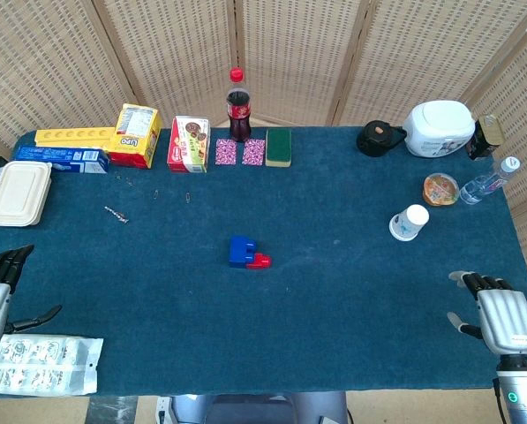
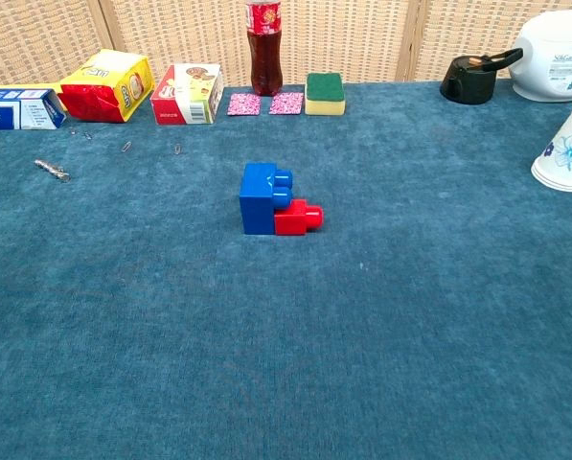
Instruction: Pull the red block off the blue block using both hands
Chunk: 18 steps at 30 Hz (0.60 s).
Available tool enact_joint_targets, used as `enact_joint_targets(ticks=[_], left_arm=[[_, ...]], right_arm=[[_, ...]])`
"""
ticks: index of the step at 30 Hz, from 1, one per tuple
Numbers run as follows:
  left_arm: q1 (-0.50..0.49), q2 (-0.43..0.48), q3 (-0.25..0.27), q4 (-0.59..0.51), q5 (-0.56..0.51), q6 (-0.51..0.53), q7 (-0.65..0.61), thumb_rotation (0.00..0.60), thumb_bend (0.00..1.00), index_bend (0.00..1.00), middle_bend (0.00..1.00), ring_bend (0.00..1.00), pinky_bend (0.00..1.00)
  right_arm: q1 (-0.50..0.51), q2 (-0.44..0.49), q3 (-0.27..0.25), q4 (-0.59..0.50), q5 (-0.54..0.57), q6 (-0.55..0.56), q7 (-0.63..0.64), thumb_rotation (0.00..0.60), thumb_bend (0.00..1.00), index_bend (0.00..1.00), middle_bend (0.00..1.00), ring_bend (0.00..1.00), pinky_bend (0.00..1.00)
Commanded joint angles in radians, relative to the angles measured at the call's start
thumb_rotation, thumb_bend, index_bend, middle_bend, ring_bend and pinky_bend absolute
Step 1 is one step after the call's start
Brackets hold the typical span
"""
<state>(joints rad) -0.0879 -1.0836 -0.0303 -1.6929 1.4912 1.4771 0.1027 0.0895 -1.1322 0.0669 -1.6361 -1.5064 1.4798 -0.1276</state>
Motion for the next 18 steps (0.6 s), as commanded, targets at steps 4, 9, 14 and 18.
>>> enact_joint_targets(ticks=[4, 9, 14, 18], left_arm=[[-0.004, -0.006, 0.001, 0.006, 0.008, -0.004, 0.0, 0.319, 0.17, 0.06, 0.16, 0.14, 0.2], [-0.011, 0.005, 0.001, -0.006, 0.019, -0.01, 0.006, 0.313, 0.17, 0.07, 0.16, 0.14, 0.2], [-0.021, 0.018, -0.002, -0.018, 0.019, -0.022, 0.003, 0.315, 0.17, 0.07, 0.16, 0.14, 0.2], [-0.05, 0.023, -0.004, -0.015, 0.015, -0.074, -0.02, 0.31, 0.18, 0.07, 0.16, 0.14, 0.2]], right_arm=[[-0.002, 0.0, 0.0, 0.001, 0.004, 0.0, 0.002, 0.6, 0.2, 0.34, 0.44, 0.46, 0.44], [-0.004, -0.004, -0.003, 0.01, -0.001, 0.003, 0.01, 0.6, 0.2, 0.34, 0.44, 0.46, 0.44], [-0.009, -0.006, -0.007, 0.018, -0.009, 0.012, 0.02, 0.6, 0.2, 0.34, 0.44, 0.46, 0.45], [-0.009, -0.003, -0.008, 0.021, -0.01, 0.011, 0.028, 0.6, 0.2, 0.34, 0.44, 0.46, 0.45]])
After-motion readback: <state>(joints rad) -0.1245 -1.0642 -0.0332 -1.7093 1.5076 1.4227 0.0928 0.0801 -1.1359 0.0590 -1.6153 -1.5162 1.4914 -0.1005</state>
